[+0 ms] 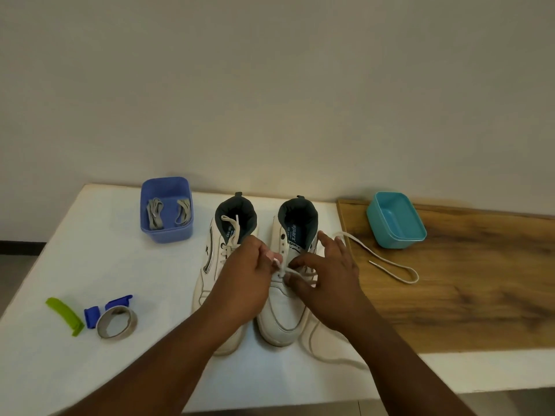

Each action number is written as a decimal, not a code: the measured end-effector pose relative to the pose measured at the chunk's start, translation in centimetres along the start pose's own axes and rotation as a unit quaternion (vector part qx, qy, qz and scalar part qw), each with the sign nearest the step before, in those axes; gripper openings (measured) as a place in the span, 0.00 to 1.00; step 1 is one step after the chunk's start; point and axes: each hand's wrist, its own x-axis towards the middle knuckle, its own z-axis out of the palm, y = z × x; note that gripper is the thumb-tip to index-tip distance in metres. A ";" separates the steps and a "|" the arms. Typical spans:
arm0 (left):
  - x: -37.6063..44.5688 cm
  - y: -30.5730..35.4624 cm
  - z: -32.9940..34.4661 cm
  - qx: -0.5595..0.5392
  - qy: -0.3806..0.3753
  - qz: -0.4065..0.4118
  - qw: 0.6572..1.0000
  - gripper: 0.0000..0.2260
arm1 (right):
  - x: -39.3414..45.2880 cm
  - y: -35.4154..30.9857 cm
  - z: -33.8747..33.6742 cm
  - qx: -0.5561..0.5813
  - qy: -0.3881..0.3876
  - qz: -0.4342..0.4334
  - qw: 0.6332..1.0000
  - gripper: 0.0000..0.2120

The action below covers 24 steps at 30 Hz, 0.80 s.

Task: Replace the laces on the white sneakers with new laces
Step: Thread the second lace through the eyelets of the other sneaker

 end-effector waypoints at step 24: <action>0.5 0.0 -0.1 0.200 -0.024 0.090 0.975 0.06 | 0.3 0.0 0.8 -0.066 -0.028 -0.008 0.997 0.29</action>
